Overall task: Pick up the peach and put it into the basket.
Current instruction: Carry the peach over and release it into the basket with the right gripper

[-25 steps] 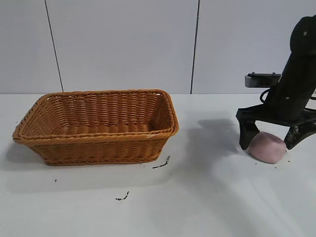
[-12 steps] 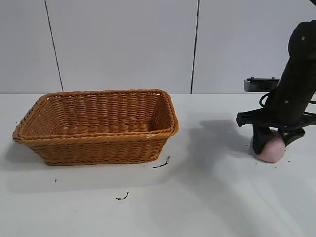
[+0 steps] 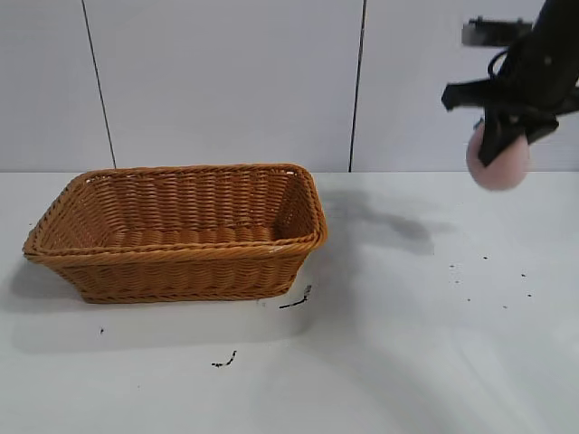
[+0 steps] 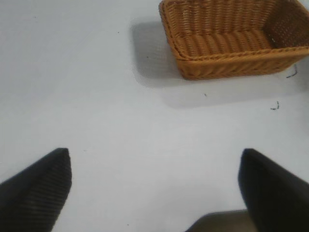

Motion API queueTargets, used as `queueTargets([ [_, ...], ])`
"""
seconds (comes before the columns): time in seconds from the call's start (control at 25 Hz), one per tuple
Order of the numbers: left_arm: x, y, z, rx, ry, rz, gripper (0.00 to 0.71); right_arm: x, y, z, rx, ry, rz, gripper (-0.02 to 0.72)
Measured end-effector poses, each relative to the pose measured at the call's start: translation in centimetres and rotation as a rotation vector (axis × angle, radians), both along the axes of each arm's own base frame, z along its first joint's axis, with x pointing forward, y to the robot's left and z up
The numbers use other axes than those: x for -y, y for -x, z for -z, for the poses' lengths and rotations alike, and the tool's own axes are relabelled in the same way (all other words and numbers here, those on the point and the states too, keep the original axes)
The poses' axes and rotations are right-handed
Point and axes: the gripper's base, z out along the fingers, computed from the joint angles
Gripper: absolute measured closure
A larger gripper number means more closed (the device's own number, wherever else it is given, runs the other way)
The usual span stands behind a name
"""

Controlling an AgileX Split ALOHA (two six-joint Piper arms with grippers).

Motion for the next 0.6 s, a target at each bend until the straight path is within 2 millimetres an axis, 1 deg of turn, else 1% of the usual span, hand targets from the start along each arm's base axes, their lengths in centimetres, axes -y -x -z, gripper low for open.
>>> queueTargets([
  [0.04,0.0,0.0,0.0,0.000,0.000,0.000,0.018,-0.2,-0.3,-1.1,0.013,0.000,-0.007,0.666],
  [0.12,0.0,0.0,0.0,0.000,0.000,0.000,0.018,-1.2,-0.8,-2.6,0.034,-0.001,-0.033,0.666],
  [0.2,0.0,0.0,0.0,0.000,0.000,0.000,0.018,-3.2,-1.4,-3.4,0.058,-0.004,-0.073,0.666],
  [0.28,0.0,0.0,0.0,0.000,0.000,0.000,0.018,-5.6,-1.9,-4.2,0.087,-0.016,-0.112,0.666],
  [0.44,0.0,0.0,0.0,0.000,0.000,0.000,0.018,-11.8,-2.1,-4.5,0.121,-0.034,-0.235,0.667],
  [0.6,0.0,0.0,0.0,0.000,0.000,0.000,0.018,-18.2,-1.0,-3.9,0.145,-0.050,-0.368,0.669],
])
